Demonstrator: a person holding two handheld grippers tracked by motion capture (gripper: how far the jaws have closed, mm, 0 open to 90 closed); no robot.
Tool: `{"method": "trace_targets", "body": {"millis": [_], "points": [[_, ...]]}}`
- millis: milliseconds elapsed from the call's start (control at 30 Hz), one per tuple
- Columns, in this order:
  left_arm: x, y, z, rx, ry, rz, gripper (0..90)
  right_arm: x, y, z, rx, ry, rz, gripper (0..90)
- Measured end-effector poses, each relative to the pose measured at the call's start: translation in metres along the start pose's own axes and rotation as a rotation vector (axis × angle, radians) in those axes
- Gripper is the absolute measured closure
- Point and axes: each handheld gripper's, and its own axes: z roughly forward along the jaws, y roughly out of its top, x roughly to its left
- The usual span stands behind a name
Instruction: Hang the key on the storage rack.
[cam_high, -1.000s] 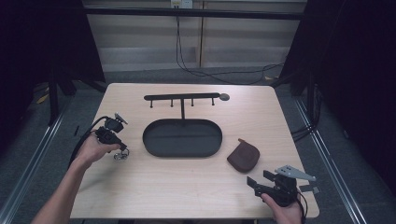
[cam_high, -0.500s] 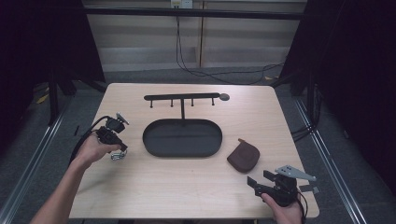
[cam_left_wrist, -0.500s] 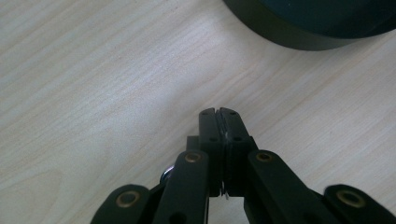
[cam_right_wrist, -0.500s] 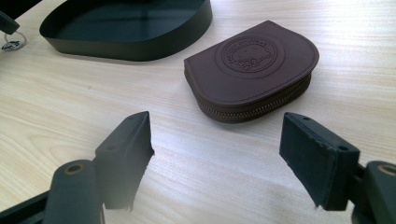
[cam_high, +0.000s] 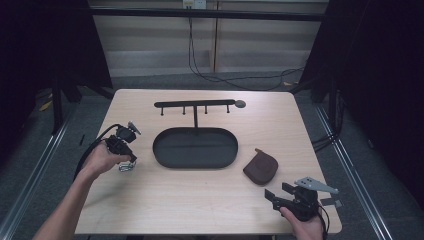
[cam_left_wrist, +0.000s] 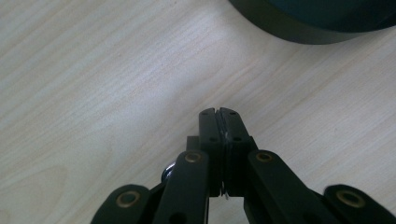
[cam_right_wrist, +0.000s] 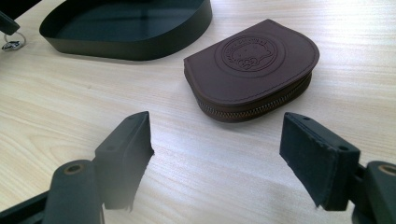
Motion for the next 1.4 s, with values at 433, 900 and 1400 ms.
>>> {"method": "trace_targets", "body": {"millis": [433,900,1400], "points": [[-0.007,0.002,-0.040,-0.050,-0.003,0.025,89.5,0.000,0.000,0.000,-0.001,-0.003,0.003,25.0],[-0.016,0.008,-0.073,-0.056,0.004,0.042,89.5,-0.001,0.000,0.000,0.003,0.000,0.002,24.8],[-0.034,0.019,-0.099,-0.047,0.007,0.080,89.5,-0.001,0.000,0.000,0.006,-0.001,0.004,24.5]]}}
